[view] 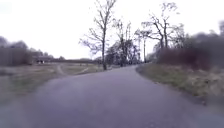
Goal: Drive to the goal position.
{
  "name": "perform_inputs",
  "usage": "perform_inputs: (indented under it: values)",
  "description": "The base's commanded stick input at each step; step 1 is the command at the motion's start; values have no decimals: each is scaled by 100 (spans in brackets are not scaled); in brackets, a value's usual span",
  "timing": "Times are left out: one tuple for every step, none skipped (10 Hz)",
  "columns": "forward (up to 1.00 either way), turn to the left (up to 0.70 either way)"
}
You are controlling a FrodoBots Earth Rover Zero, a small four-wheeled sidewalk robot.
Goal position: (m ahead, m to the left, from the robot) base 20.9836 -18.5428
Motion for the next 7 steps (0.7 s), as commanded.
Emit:
perform_inputs:
  values:
    - [100, 0]
    - [100, 0]
    - [100, 0]
    - [100, 0]
    - [100, -6]
    - [100, -17]
    - [100, -34]
